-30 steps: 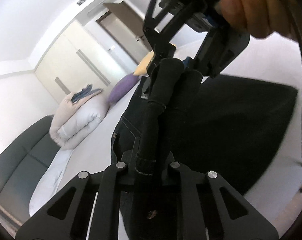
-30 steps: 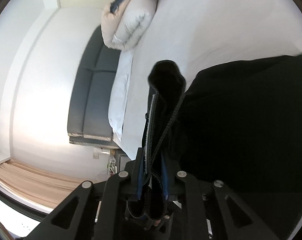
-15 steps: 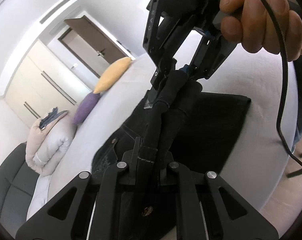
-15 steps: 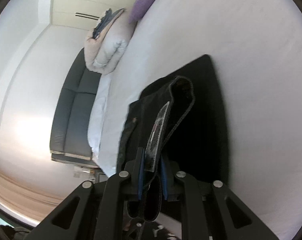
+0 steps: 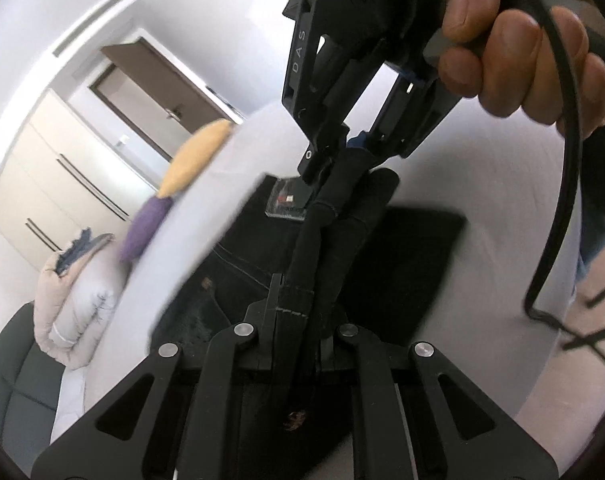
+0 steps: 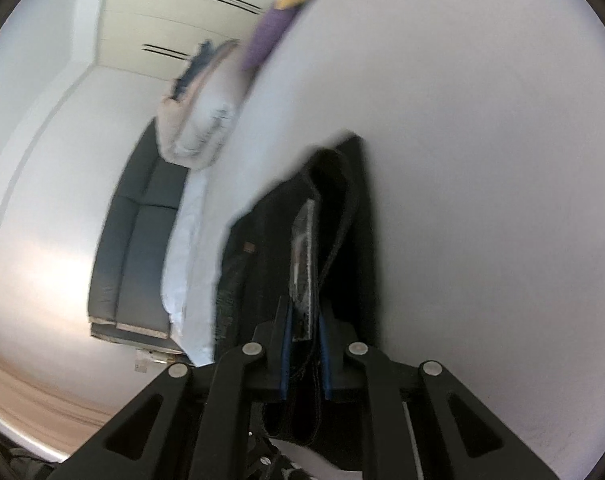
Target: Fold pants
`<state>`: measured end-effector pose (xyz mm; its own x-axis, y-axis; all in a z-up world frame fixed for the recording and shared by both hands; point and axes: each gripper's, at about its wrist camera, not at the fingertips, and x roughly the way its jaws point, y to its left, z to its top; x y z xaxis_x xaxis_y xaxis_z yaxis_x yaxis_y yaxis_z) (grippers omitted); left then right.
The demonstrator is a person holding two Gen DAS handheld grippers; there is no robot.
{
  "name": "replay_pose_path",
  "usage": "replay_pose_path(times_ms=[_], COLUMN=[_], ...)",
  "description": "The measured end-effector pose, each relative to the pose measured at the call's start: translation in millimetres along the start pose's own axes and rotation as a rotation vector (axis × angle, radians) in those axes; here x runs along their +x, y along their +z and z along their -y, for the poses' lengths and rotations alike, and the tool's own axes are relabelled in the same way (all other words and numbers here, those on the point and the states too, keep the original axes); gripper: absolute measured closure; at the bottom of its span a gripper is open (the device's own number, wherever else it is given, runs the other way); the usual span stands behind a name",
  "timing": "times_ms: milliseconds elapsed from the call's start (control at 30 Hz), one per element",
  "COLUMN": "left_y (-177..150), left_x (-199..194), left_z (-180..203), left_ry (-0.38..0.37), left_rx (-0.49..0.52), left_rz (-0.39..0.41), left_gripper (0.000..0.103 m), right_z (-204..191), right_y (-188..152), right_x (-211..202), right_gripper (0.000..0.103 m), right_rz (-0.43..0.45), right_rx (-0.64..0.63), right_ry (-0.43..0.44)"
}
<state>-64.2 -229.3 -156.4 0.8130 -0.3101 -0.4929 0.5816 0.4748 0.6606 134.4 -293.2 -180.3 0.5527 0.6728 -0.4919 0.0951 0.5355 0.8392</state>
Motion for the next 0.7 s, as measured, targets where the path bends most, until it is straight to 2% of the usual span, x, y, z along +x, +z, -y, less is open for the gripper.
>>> replay_pose_path(times_ms=[133, 200, 300, 333, 400, 433, 467, 567, 600, 633, 700], left_y=[-8.2, -11.6, -16.7, -14.1, -11.3, -17.8, -24.5, -31.2, -38.7, -45.9, -59.5], left_x=[-2.9, 8.7, -0.5, -13.1, -39.9, -52.3, -64.5, -82.9, -78.9, -72.3, -56.6], left_z=[7.2, -8.2, -17.6, -20.3, -30.4, -38.8, -48.7, -68.5, -88.9, -106.4, -133.1], left_ry=[-0.003, -0.013, -0.052, -0.074, -0.103, -0.109, -0.103, -0.113, -0.126, -0.14, -0.197], left_rx=[0.001, -0.006, -0.058, -0.095, -0.159, -0.202, -0.244, -0.348, -0.423, -0.492, -0.634], left_rz=[0.003, -0.006, -0.023, -0.025, -0.026, -0.005, 0.026, 0.003, -0.01, -0.022, -0.06], left_gripper=[0.092, 0.09, 0.082, 0.076, 0.042, 0.016, 0.011, 0.011, 0.012, 0.014, 0.042], right_z=[13.3, 12.1, 14.2, 12.8, 12.1, 12.5, 10.3, 6.8, 5.4, 2.8, -4.4], right_y=[-10.4, -9.6, -9.8, -9.2, -10.1, -11.1, -12.1, -13.4, -14.5, -16.0, -18.1], right_x=[0.0, 0.0, -3.1, -3.0, -4.0, -5.3, -6.6, -19.4, -27.9, -35.5, -47.5], right_gripper=[0.091, 0.092, 0.092, 0.091, 0.091, 0.09, 0.09, 0.087, 0.082, 0.081, 0.081], right_rz=[0.03, 0.03, 0.026, 0.031, 0.038, 0.042, 0.043, 0.065, 0.086, 0.105, 0.123], right_rx=[0.036, 0.027, 0.021, 0.017, 0.018, 0.02, 0.02, 0.029, 0.033, 0.033, 0.022], right_ry=[0.029, 0.011, 0.009, 0.007, 0.005, 0.003, -0.001, -0.042, -0.068, -0.098, -0.103])
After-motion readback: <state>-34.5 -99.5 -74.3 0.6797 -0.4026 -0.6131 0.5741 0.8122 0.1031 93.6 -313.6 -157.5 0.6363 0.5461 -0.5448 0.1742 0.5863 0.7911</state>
